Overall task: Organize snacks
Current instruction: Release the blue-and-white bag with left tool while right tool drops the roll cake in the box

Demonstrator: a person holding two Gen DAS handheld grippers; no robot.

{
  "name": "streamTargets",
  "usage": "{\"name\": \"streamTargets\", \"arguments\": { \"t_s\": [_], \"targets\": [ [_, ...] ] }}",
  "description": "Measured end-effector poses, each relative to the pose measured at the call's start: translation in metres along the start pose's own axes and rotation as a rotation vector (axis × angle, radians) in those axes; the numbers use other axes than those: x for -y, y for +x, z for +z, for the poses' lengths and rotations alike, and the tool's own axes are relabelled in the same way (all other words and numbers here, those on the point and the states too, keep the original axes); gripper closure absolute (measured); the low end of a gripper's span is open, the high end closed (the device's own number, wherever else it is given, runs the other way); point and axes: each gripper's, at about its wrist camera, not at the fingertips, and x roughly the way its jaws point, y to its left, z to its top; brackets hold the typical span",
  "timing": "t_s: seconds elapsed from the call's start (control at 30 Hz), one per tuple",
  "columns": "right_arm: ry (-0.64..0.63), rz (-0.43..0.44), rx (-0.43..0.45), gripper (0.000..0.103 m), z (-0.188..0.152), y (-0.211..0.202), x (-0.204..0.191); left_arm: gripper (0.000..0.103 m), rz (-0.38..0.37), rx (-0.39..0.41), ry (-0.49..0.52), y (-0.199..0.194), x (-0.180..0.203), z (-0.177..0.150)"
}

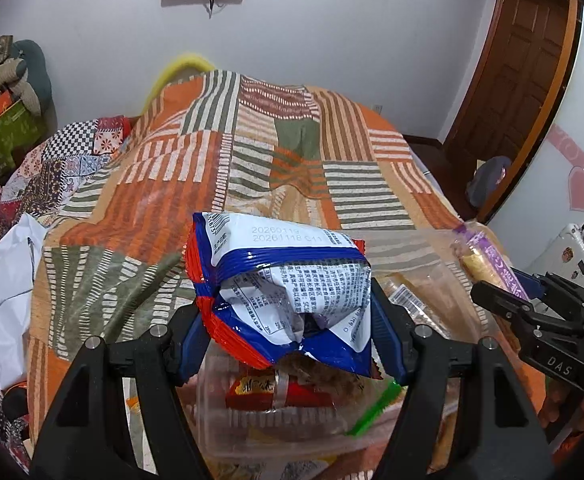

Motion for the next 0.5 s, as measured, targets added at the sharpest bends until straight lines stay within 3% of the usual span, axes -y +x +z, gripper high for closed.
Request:
{"name": "streamTargets", "arguments": {
  "t_s": [0.5],
  "targets": [
    [-0.023, -0.005, -0.036, 0.060, 0.000, 0.010, -0.005, 0.030, -0.014, -0.053, 0.004, 0.017, 0.004, 0.000]
  ]
}}
